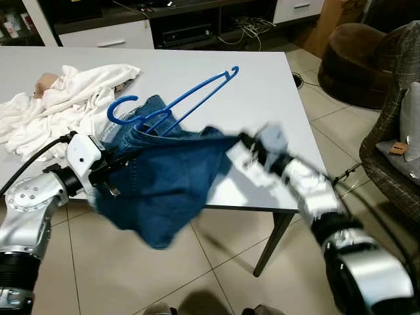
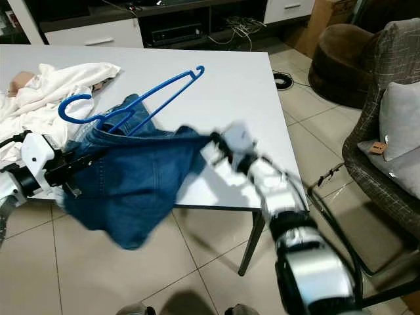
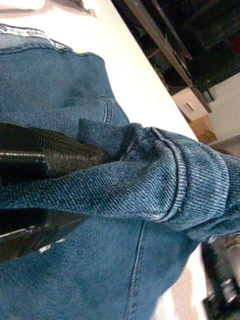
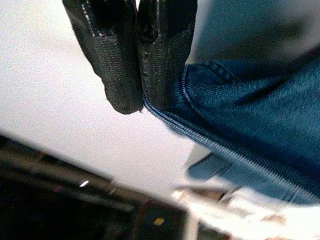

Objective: Hang hanger

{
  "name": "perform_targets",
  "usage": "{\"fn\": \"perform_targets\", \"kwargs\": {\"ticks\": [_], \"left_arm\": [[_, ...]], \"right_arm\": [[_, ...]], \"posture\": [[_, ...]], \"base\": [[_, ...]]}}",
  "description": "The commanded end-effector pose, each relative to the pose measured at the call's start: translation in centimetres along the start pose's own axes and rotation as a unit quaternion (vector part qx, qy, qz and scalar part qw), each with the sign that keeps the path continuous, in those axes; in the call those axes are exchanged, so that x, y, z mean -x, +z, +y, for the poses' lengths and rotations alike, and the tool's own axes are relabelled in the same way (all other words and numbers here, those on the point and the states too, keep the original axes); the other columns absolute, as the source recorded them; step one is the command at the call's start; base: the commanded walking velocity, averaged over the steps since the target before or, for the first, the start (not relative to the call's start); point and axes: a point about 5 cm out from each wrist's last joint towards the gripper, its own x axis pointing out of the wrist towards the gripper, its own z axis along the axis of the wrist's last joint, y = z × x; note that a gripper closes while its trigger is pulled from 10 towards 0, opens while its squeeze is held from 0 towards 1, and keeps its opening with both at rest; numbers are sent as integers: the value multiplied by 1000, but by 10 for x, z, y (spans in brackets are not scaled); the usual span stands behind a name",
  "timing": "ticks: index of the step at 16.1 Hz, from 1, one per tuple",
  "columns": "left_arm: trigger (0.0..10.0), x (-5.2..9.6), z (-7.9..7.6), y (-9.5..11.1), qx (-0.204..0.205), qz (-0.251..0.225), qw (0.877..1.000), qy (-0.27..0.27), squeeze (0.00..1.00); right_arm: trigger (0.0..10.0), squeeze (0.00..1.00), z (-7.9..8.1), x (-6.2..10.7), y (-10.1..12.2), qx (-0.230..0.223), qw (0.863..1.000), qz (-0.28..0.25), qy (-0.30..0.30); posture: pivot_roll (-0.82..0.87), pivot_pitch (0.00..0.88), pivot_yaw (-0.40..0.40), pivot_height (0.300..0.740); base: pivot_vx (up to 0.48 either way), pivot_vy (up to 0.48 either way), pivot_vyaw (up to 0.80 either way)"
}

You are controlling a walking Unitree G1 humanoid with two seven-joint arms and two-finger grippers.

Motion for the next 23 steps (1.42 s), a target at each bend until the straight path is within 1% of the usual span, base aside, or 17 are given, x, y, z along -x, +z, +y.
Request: {"fn": "perform_targets", "kwargs": {"ticks": [1, 3, 4, 6, 9, 11, 12, 13, 15, 17, 18, 19, 21, 23], "left_arm": [[10000, 7, 6, 1, 1, 3, 1000, 22, 0], [10000, 7, -1, -2, 14, 8, 1000, 16, 0], [10000, 9, -6, -5, 17, 18, 1000, 4, 0], [10000, 13, -12, -8, 30, 29, 999, -18, 0], [10000, 20, -18, -11, 56, 52, 996, -41, 0], [10000, 21, -19, -12, 64, 62, 995, -43, 0], [10000, 21, -21, -14, 77, 66, 994, -49, 0], [10000, 21, -23, -14, 83, 68, 993, -51, 0], [10000, 23, -28, -22, 108, 97, 987, -62, 0], [10000, 25, -30, -29, 129, 125, 982, -55, 0], [10000, 26, -30, -32, 138, 136, 980, -55, 0], [10000, 28, -32, -37, 152, 155, 974, -58, 0], [10000, 35, -36, -47, 164, 205, 962, -70, 0], [10000, 37, -36, -50, 170, 222, 957, -76, 0]], "right_arm": [[0, 0, -27, 9, 6, -3, 997, -17, -74], [0, 0, -38, 9, 21, 12, 992, -49, -115], [0, 0, -44, 9, 30, 27, 988, -67, -135], [0, 0, -49, 9, 40, 51, 983, -90, -154], [0, 0, -52, 9, 62, 67, 970, -150, -177], [0, 0, -53, 10, 69, 68, 964, -175, -190], [0, 0, -56, 11, 75, 72, 957, -191, -204], [0, 0, -57, 12, 78, 74, 955, -197, -210], [0, 0, -63, 17, 91, 87, 940, -230, -238], [0, 0, -64, 21, 103, 115, 926, -257, -251], [0, 0, -64, 22, 106, 127, 922, -265, -253], [0, 0, -62, 23, 112, 143, 915, -276, -256], [0, 0, -58, 23, 122, 169, 905, -298, -252], [0, 0, -54, 23, 126, 188, 900, -306, -248]], "posture": [[-23, 21, 46, 740], [-23, 22, 45, 740], [-22, 22, 43, 740], [-19, 22, 43, 740], [-16, 23, 45, 740], [-16, 23, 45, 740], [-13, 26, 47, 740], [-13, 28, 49, 740], [-14, 31, 51, 740], [-14, 31, 51, 740], [-14, 31, 51, 740], [-14, 31, 51, 740], [-12, 33, 51, 740], [-12, 33, 51, 740]], "base": [[0, 0, 0], [0, 0, 0], [0, 0, 0], [0, 0, 0], [0, 0, 0], [0, 0, 0], [0, 0, 0], [0, 0, 0], [0, 0, 0], [0, 0, 0], [0, 0, 0], [0, 0, 0], [0, 0, 0], [0, 0, 0]]}}
